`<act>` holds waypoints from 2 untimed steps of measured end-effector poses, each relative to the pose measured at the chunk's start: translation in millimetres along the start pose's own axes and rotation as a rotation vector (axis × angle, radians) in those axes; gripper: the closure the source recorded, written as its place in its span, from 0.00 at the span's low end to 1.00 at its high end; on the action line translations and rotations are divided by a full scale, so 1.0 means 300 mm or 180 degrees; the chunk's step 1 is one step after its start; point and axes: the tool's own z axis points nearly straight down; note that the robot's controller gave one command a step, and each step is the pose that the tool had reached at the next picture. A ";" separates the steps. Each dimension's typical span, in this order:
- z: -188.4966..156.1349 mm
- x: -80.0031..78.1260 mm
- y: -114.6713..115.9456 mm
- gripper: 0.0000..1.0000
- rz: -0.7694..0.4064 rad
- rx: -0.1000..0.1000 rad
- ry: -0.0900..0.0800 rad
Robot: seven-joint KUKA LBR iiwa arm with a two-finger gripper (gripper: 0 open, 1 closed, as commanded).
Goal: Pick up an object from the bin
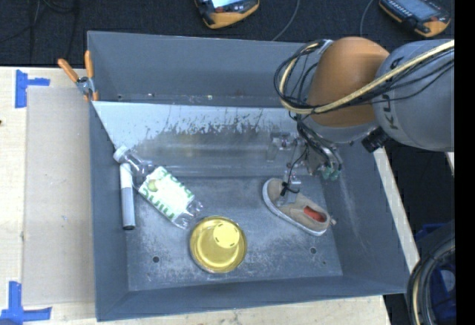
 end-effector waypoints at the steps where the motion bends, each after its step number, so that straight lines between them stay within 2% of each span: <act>1: -0.099 0.168 0.308 0.00 0.0319 -0.0013 0.0009; 2: 0.096 0.060 0.468 0.00 0.0550 -0.0019 0.0015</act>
Offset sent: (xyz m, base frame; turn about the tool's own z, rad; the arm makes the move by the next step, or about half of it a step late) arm -0.0489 0.0870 0.0297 0.1068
